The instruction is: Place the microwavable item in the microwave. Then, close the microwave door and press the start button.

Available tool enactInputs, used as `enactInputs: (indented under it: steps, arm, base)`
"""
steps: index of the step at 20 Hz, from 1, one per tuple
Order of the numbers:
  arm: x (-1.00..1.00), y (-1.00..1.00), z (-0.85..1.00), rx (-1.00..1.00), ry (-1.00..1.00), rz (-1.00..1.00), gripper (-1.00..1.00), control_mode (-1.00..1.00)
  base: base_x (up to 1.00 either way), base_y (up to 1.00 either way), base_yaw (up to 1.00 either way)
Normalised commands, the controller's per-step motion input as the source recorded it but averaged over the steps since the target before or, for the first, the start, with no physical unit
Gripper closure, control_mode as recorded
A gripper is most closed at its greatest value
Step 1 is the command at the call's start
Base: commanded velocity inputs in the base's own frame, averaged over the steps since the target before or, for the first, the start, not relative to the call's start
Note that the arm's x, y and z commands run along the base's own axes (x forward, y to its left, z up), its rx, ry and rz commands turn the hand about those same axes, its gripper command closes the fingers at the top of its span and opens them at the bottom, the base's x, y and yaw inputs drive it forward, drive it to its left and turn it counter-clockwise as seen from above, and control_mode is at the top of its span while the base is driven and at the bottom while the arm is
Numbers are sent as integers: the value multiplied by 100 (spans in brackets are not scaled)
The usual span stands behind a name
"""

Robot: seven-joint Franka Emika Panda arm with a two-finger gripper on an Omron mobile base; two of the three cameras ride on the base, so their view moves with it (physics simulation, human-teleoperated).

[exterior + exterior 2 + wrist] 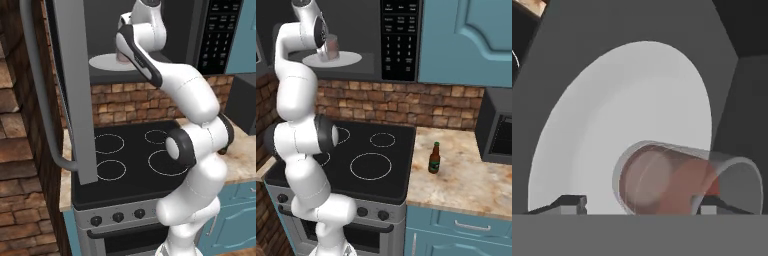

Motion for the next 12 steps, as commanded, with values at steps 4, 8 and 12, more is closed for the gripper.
enactInputs:
  steps: [4,8,12]
  arm:
    - [-14,0,23,0,-30,1,-100,-100]
    - [-45,0,7,0,-35,0,-100,-100]
    - [-93,0,-8,-1,-39,0,-100,-100]
  base:
    - [0,0,0]
    - [0,0,0]
    - [0,0,0]
